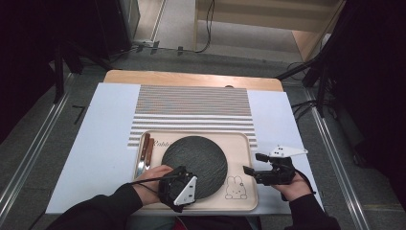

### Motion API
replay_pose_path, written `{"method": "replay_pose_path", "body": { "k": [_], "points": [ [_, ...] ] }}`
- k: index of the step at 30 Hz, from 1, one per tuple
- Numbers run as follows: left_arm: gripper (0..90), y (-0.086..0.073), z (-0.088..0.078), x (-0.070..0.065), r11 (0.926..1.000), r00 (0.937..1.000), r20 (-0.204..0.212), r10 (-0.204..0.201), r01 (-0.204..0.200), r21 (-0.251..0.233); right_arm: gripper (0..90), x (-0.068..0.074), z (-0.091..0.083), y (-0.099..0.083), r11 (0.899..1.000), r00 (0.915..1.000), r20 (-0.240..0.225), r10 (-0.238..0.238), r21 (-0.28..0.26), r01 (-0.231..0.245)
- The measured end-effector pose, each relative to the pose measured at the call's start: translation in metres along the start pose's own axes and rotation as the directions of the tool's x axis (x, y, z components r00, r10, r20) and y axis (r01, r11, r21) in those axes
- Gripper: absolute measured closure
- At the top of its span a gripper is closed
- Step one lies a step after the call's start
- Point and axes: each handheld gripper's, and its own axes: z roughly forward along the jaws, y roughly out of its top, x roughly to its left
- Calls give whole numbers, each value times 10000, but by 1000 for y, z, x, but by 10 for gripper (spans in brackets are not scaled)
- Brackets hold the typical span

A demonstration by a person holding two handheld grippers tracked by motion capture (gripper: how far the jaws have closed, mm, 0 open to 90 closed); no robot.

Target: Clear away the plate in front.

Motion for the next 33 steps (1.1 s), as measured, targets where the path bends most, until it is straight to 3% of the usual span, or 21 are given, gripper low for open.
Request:
{"method": "replay_pose_path", "body": {
  "k": [1, 9, 14, 23, 27, 31, 33],
  "points": [
    [239, 0, 0, 1, 9997, 9997, 28, -235, 235, 9, 227, 0, 0, 0, 10000, 10000, 1, 1, -3, -1],
    [214, -3, -9, 7, 9984, 9979, 328, -556, 559, -86, 227, 0, 0, 0, 10000, 10000, 1, -4, 2, 4],
    [214, -4, -18, 14, 9923, 9915, 589, -1161, 1184, -372, 227, 0, 0, 0, 10000, 10000, -2, -14, 9, 14],
    [212, -6, -28, 25, 9689, 9697, 994, -2232, 2319, -865, 227, 1, 0, 0, 10000, 10000, -5, 11, 23, -11],
    [182, -8, -29, 29, 9507, 9514, 1364, -2761, 2911, -1067, 227, 0, 0, 0, 10000, 10000, 16, -8, 22, 8],
    [181, -9, -30, 34, 9387, 9369, 1513, -3151, 3311, -956, 227, 0, 0, 0, 10000, 10000, 5, -7, 22, 7],
    [180, -10, -31, 37, 9266, 9238, 1622, -3468, 3642, -935, 227, 1, 0, 0, 10000, 10000, -8, -36, 22, 36]
  ]
}}
